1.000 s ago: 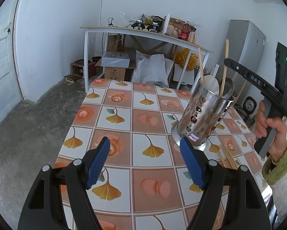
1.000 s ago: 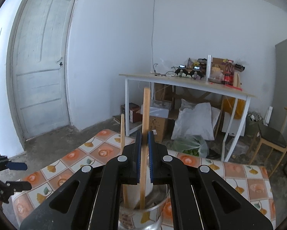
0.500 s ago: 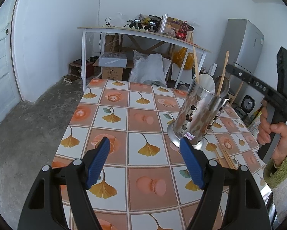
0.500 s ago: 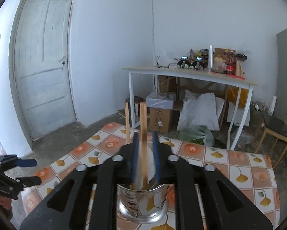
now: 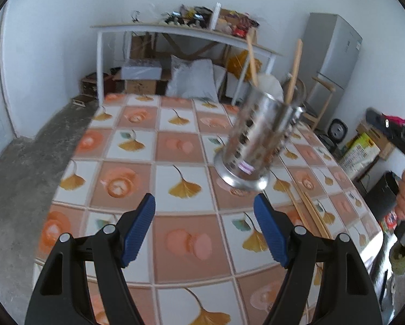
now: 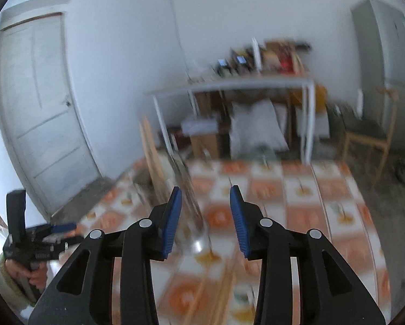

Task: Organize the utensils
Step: 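Move both open tools down to the loose chopsticks on the table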

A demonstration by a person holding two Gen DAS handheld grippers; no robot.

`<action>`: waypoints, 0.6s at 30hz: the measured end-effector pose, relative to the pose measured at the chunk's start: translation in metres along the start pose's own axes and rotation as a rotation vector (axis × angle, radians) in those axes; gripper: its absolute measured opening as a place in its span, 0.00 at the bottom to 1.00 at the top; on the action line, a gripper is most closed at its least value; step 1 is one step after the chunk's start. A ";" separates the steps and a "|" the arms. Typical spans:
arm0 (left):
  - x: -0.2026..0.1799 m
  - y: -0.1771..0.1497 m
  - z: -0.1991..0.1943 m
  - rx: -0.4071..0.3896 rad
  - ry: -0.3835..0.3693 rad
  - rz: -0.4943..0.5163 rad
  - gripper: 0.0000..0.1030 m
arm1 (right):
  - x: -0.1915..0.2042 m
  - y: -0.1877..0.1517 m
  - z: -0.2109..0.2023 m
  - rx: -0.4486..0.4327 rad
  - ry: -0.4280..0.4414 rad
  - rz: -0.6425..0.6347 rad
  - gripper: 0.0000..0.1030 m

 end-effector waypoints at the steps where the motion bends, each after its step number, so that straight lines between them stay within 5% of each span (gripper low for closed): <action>1: -0.004 -0.003 0.004 0.019 -0.012 0.006 0.72 | -0.004 -0.010 0.000 0.038 -0.012 0.016 0.35; 6: -0.027 -0.021 0.023 0.102 -0.064 0.046 0.74 | -0.022 -0.077 0.010 0.220 -0.033 0.133 0.33; 11: -0.056 -0.037 0.038 0.182 -0.102 0.106 0.74 | -0.022 -0.131 0.032 0.363 -0.051 0.206 0.17; 18: -0.082 -0.048 0.047 0.226 -0.114 0.158 0.75 | -0.019 -0.144 0.045 0.399 -0.052 0.185 0.08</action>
Point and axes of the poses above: each gripper's, at about its wrist camera, not at the fingertips, and z roughly the way its jaws point, x to its left, y to its top, the point moved 1 cm from there along z, roughly the way its jaws point, and after that the axes turned 4 degrees about x, right-handed, at the moved point
